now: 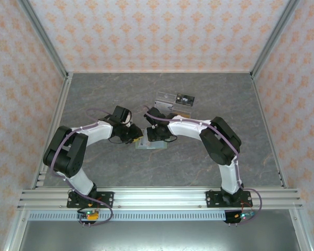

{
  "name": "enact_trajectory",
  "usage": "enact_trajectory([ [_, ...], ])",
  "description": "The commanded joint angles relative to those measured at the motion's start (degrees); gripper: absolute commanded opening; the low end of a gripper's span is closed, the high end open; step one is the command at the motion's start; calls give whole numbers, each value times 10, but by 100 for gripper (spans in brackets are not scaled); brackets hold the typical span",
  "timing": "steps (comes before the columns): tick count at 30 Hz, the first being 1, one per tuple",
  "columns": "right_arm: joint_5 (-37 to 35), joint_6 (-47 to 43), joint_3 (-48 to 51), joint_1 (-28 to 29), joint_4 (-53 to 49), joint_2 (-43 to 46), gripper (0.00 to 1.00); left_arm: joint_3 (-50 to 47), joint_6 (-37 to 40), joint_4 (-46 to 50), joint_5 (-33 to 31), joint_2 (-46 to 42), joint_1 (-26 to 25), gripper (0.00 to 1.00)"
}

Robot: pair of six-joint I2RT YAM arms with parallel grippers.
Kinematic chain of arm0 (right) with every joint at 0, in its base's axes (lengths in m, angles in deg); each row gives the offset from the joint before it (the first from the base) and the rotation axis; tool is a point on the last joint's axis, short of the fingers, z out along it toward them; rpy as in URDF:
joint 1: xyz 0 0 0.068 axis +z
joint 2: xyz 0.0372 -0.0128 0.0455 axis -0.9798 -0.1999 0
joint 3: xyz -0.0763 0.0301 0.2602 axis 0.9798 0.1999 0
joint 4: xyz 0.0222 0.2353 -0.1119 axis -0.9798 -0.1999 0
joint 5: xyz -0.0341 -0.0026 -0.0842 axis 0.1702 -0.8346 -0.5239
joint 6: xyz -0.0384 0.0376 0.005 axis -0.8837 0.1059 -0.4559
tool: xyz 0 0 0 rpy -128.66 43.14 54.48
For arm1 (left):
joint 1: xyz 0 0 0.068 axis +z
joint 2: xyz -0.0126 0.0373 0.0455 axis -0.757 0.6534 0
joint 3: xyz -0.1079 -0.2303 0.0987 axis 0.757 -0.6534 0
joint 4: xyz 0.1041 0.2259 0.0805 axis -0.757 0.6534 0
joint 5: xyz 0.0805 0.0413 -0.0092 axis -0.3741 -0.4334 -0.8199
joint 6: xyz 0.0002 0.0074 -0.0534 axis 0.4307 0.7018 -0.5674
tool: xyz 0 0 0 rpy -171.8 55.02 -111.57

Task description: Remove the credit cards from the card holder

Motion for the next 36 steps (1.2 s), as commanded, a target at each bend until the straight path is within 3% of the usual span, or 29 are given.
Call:
enact_trajectory([
  [1, -30, 0, 19, -2, -37, -27, 27, 10, 7, -17, 16, -14, -3, 22],
  [13, 20, 23, 55, -19, 43, 68, 33, -2, -14, -78, 68, -18, -4, 19],
  [21, -17, 42, 94, -26, 64, 122, 37, -2, -33, -121, 104, -12, -9, 20],
  [29, -86, 90, 170, -50, 107, 201, 37, 33, -43, -129, 112, -8, -50, 29],
  [36, -91, 110, 208, -75, 128, 243, 38, 62, -64, -144, 111, 26, -59, 38],
])
